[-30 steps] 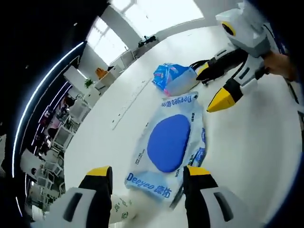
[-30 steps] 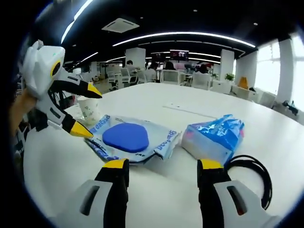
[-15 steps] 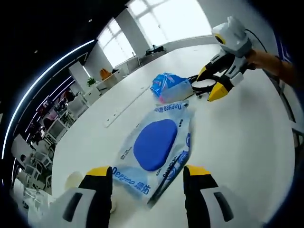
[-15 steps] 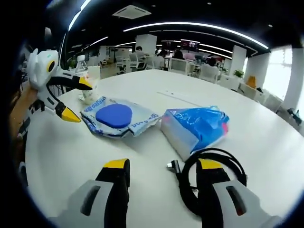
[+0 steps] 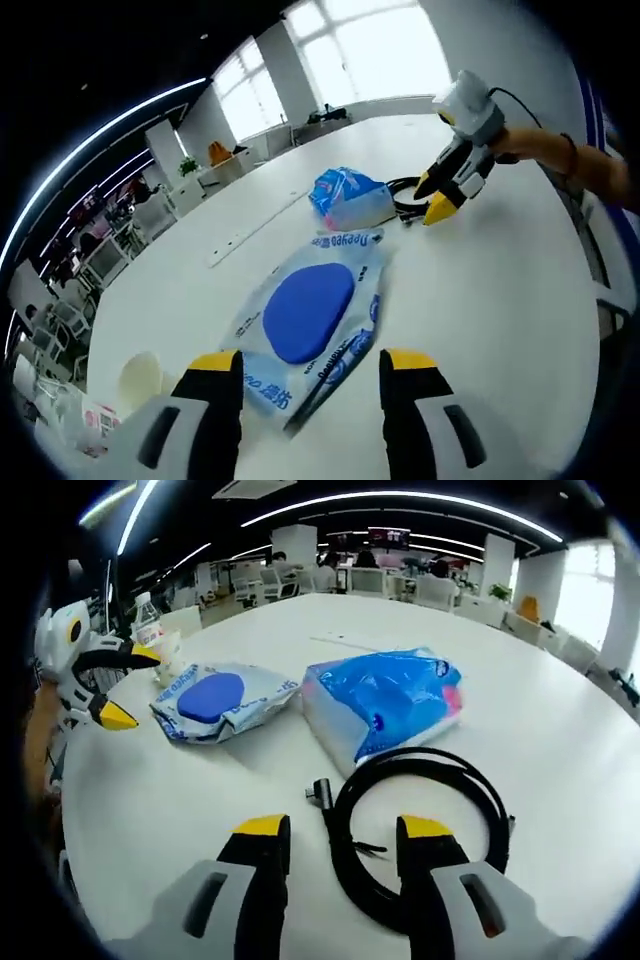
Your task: Arrange the tabletop items into an orderly group along one side of the table until the central work area is clear of visible clutter.
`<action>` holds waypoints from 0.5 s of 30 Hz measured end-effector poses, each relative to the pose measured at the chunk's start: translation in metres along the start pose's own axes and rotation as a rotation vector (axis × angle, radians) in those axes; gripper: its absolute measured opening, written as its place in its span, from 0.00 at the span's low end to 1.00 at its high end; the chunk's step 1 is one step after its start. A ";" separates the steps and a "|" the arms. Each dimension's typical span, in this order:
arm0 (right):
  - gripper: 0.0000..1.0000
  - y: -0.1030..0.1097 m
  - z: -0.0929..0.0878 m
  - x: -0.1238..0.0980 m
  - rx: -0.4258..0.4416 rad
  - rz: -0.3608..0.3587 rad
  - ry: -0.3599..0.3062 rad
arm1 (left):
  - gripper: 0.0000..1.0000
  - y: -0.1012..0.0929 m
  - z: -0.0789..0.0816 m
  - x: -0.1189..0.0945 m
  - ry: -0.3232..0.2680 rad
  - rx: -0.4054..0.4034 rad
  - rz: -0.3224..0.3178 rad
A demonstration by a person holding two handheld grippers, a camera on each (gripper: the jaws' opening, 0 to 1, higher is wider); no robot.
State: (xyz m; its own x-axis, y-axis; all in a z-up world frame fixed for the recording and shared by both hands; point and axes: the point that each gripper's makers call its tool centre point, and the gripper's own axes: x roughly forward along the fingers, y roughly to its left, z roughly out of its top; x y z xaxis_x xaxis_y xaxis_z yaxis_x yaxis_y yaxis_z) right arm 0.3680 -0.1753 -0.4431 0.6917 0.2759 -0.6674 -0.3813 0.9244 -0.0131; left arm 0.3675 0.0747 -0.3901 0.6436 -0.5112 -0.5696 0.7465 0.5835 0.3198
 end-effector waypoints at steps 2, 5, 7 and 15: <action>0.38 -0.003 0.001 0.000 -0.013 -0.006 0.000 | 0.54 -0.001 0.003 -0.003 -0.007 0.001 -0.003; 0.33 -0.008 -0.003 -0.002 -0.056 -0.012 0.033 | 0.54 -0.001 0.007 -0.006 -0.015 0.014 0.002; 0.37 -0.010 -0.007 0.001 -0.106 -0.037 0.057 | 0.53 0.001 0.009 -0.007 -0.019 0.021 0.008; 0.23 -0.007 -0.009 0.001 -0.028 0.010 0.061 | 0.52 -0.002 0.011 -0.007 -0.022 0.031 0.002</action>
State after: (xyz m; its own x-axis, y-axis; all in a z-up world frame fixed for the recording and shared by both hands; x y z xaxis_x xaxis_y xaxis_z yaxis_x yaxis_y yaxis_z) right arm 0.3663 -0.1842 -0.4501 0.6496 0.2678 -0.7116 -0.4058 0.9136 -0.0266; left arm 0.3634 0.0698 -0.3787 0.6481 -0.5240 -0.5526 0.7500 0.5650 0.3439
